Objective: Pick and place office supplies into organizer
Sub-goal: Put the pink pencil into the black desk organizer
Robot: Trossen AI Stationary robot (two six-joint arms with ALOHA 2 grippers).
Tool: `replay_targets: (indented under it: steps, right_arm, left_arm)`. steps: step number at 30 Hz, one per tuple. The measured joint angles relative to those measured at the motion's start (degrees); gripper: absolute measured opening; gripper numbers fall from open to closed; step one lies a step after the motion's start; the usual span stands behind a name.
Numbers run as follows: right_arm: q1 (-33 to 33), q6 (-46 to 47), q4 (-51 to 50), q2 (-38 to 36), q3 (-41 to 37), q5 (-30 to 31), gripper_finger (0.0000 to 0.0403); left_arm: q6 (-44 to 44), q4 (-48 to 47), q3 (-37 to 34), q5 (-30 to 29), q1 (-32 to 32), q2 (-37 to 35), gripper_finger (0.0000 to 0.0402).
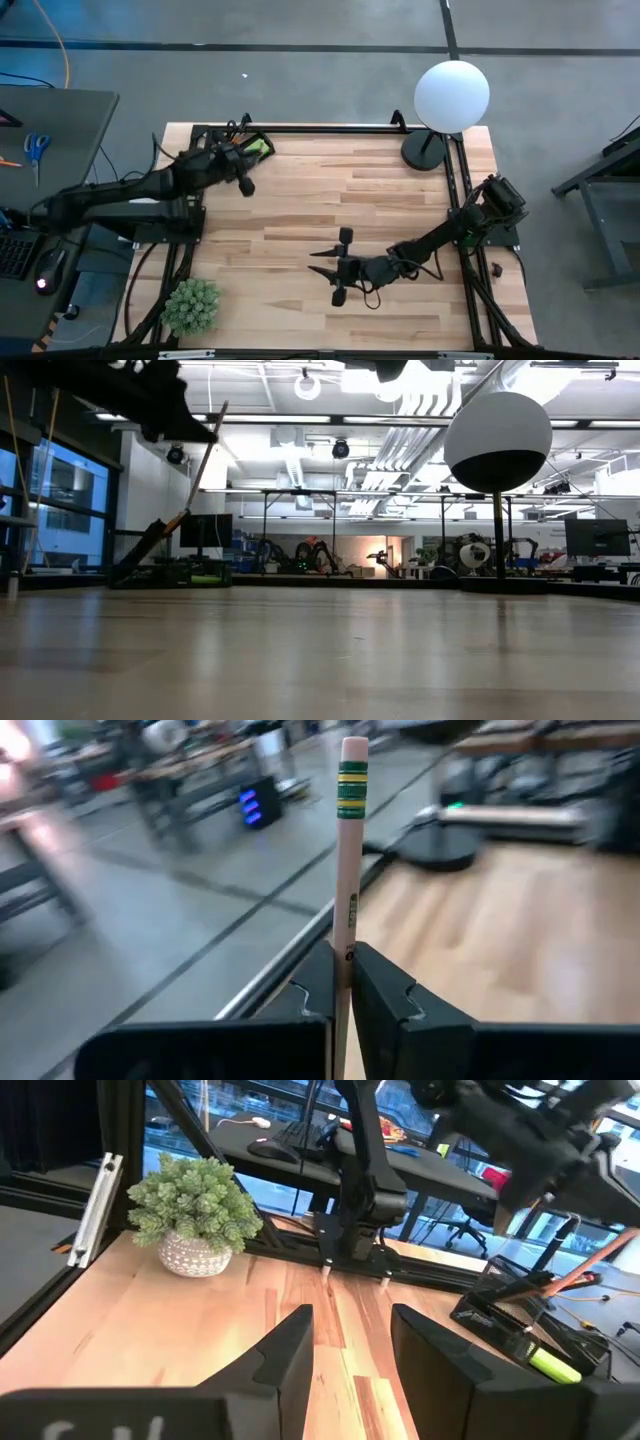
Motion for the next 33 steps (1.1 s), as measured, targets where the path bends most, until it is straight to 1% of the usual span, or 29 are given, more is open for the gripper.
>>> replay_targets:
  steps: [8,10,13,15,18,20,24,29,33]
  right_arm:
    - [0.0,-1.1,-1.0,0.0,0.0,-1.0,0.0128]
    - [0.0,-1.7,-1.5,0.0,0.0,-1.0,0.0128]
    - [0.0,-3.1,-2.6,0.0,0.0,-1.1,0.0128]
    - [-0.2,-3.5,-3.7,0.0,0.0,-1.1,0.0128]
    - [-0.9,-3.5,-5.4,0.0,0.0,-1.3,0.0128]
    - [-1.4,-3.1,-7.2,0.0,0.0,-1.8,0.0128]
    - [-2.2,-1.9,-11.6,0.0,0.0,-2.2,0.0128]
    - [-3.4,1.3,-15.9,0.0,0.0,-3.1,0.0128]
    - [-3.7,4.2,-17.2,0.0,0.0,-5.0,0.0128]
  left_arm:
    - [-3.4,-5.0,0.0,-6.0,13.5,1.5,0.0000]
    - [-3.7,-4.9,0.0,-5.0,16.1,1.4,0.0000]
    - [-3.7,-4.3,0.0,-1.0,18.8,1.1,0.0000]
    - [-3.6,-4.6,0.0,-1.5,19.9,0.9,0.0000]
    - [-3.6,-6.0,0.0,-7.1,21.0,0.9,0.0000]
    - [-3.6,-6.6,0.0,-9.7,21.6,0.9,0.0000]
    - [-3.6,-6.6,0.0,-10.8,22.0,0.9,0.0000]
    - [-1.4,-6.9,0.0,-14.5,22.0,2.1,0.0000]
    - [-3.8,-7.9,0.0,-17.6,22.0,4.2,0.0000]
